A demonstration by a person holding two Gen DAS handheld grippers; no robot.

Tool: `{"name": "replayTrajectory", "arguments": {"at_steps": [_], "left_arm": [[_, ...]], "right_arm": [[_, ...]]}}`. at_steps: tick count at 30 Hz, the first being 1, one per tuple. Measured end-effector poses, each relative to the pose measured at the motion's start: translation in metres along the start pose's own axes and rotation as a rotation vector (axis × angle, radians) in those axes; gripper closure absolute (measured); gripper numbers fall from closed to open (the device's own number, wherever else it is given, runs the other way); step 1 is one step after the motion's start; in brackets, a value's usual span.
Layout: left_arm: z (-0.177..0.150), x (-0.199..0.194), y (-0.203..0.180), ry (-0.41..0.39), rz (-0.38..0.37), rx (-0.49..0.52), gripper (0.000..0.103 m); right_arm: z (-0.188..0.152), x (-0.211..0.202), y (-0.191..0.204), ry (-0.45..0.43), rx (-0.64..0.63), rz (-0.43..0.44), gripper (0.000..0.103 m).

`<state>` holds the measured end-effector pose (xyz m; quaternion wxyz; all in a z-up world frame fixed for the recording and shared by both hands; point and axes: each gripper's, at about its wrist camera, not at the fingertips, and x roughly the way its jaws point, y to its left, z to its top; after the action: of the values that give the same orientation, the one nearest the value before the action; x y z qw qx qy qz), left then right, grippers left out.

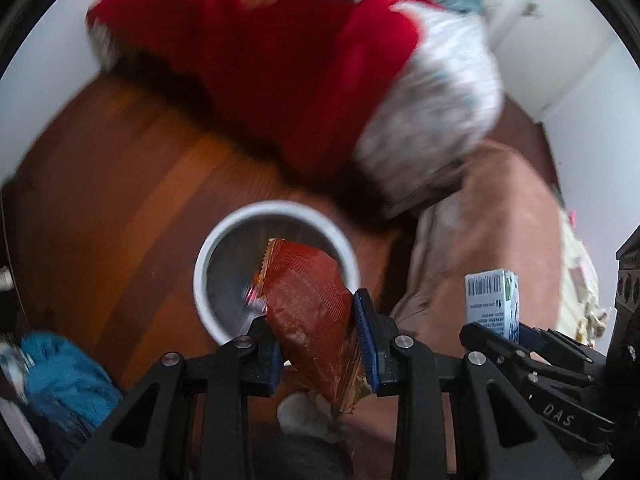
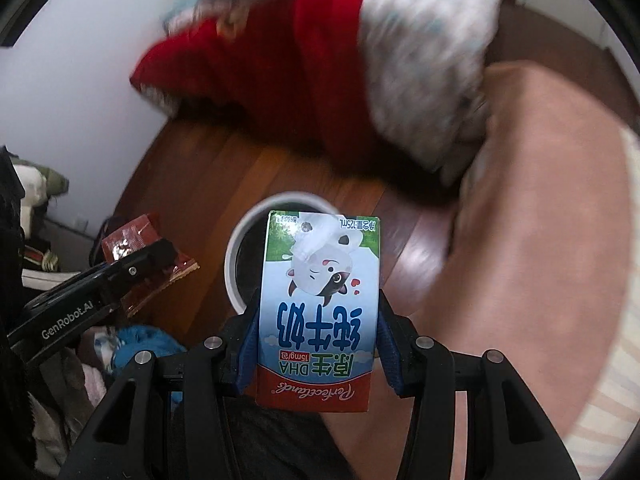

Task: Collect trash
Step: 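Carry the brown wrapper with the left tool while the right tool carries the carton to the bin, then release the wrapper from the left tool while the right tool releases the carton into the bin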

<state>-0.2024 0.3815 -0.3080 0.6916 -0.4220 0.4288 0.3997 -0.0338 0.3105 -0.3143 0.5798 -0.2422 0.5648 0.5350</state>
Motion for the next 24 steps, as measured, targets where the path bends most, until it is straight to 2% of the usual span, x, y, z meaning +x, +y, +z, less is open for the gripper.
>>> {"name": "replayTrajectory", "arguments": {"at_steps": [5,8,10,11,12,13,14,16,17,18,21,23,24], "left_arm": [[0.006,0.065,0.041,0.140,0.014,-0.055,0.073],[0.005,0.092,0.054,0.191,0.010,-0.093,0.058],[0.006,0.103,0.062,0.206,0.010,-0.125,0.052],[0.005,0.104,0.069,0.208,0.014,-0.137,0.034],[0.003,0.105,0.076,0.208,0.023,-0.148,0.012],[0.002,0.106,0.080,0.204,0.029,-0.161,0.005],[0.002,0.104,0.083,0.200,0.036,-0.172,0.003],[0.001,0.102,0.089,0.193,0.066,-0.181,0.003],[0.000,0.098,0.091,0.176,0.083,-0.180,0.003],[0.000,0.093,0.091,0.153,0.110,-0.175,0.003],[-0.002,0.077,0.091,0.093,0.197,-0.146,0.003],[-0.004,0.068,0.091,0.068,0.221,-0.140,0.003],[-0.006,0.064,0.090,0.060,0.228,-0.138,0.003]], "right_arm": [[0.020,0.078,0.005,0.125,0.005,-0.004,0.051],[0.030,0.113,0.006,0.174,0.007,-0.011,0.051],[0.036,0.132,0.006,0.207,0.005,-0.009,0.051],[0.039,0.142,0.005,0.220,0.009,-0.010,0.050],[0.040,0.149,0.004,0.232,0.004,-0.007,0.050],[0.043,0.156,0.004,0.246,-0.001,-0.002,0.050],[0.042,0.161,0.004,0.255,0.001,0.002,0.049],[0.044,0.170,0.004,0.278,0.000,0.012,0.037],[0.045,0.172,0.004,0.279,0.006,0.018,0.025],[0.046,0.174,0.003,0.279,0.008,0.028,0.019],[0.043,0.168,0.005,0.277,-0.002,0.034,0.009],[0.040,0.162,0.007,0.268,-0.013,0.023,0.000],[0.038,0.157,0.008,0.259,-0.024,0.011,0.000]]}}
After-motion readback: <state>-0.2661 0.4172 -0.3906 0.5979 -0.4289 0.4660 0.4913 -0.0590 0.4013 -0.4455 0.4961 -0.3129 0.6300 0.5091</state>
